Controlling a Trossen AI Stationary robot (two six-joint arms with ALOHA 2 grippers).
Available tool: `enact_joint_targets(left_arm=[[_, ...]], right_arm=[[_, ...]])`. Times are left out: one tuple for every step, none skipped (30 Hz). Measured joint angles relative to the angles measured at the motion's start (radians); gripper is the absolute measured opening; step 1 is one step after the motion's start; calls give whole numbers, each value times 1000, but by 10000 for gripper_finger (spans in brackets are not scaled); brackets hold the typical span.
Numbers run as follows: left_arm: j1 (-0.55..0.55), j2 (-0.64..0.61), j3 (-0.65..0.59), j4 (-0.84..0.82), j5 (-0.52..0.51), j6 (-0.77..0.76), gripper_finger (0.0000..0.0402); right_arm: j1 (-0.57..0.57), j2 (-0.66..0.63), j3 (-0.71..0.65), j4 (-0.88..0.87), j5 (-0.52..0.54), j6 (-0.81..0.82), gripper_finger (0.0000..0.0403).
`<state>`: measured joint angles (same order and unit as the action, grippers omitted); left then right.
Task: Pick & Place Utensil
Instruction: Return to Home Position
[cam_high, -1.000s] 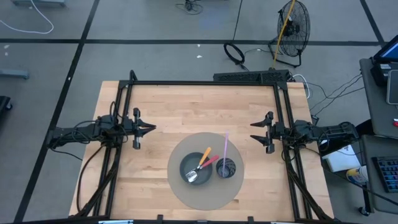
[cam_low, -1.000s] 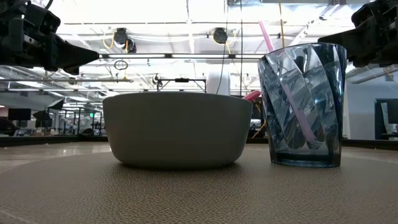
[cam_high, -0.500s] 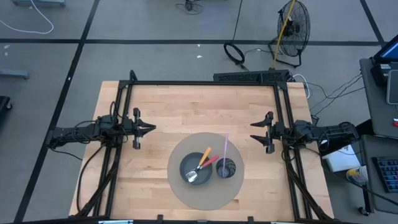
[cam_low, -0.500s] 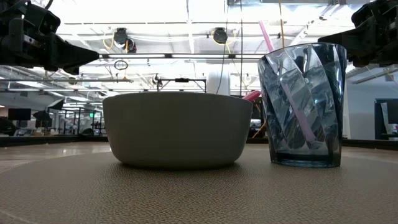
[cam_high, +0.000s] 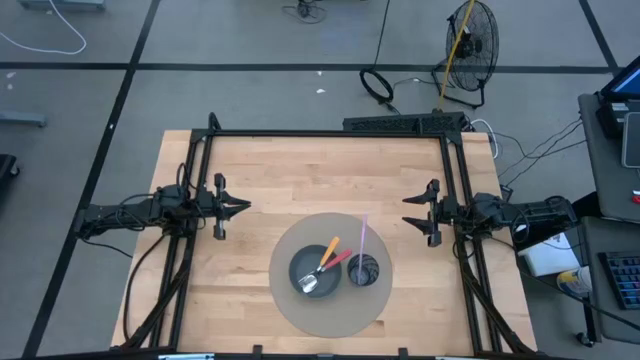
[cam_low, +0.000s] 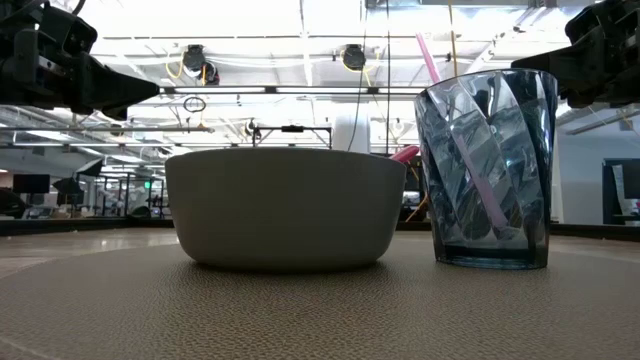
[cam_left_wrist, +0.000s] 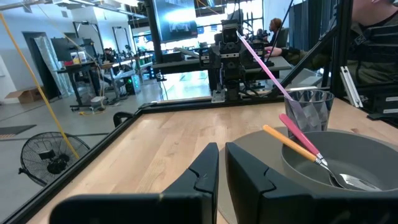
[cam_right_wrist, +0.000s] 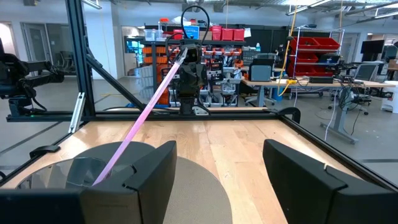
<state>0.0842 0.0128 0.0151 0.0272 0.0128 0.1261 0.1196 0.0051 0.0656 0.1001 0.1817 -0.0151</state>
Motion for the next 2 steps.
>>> enact_joint_targets(left_arm=[[0, 0, 0, 0, 0, 0, 35], [0, 0, 0, 0, 0, 0, 35]], right_arm=[[0, 0, 0, 0, 0, 0, 238], [0, 0, 0, 0, 0, 0, 238]])
